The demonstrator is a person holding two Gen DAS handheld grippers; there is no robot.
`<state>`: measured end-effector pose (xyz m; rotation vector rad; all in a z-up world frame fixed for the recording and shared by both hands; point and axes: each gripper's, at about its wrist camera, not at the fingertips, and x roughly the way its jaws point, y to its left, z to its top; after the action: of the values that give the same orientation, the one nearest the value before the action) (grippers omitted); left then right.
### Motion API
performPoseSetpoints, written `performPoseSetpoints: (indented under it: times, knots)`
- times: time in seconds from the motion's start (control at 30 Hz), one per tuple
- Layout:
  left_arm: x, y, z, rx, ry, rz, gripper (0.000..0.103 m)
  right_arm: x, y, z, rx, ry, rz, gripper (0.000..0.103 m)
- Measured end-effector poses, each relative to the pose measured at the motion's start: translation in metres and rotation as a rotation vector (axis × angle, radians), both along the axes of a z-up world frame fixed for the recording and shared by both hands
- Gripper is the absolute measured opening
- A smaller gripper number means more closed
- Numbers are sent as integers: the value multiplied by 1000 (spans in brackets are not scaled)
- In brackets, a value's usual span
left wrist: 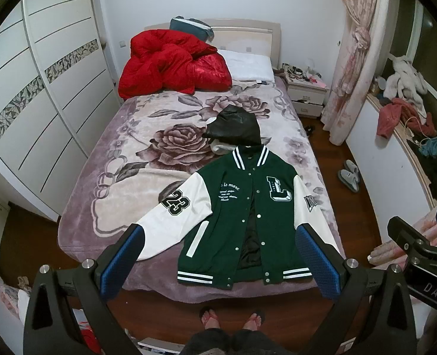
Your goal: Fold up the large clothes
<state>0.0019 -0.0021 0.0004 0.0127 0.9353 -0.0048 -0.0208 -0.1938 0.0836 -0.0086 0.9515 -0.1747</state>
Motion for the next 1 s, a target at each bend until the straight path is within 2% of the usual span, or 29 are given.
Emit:
performPoseSetpoints:
  times: [1.0]
  knots:
    - [1, 3, 5, -11, -3, 1, 103, 3, 1, 2, -6, -6, 0, 103]
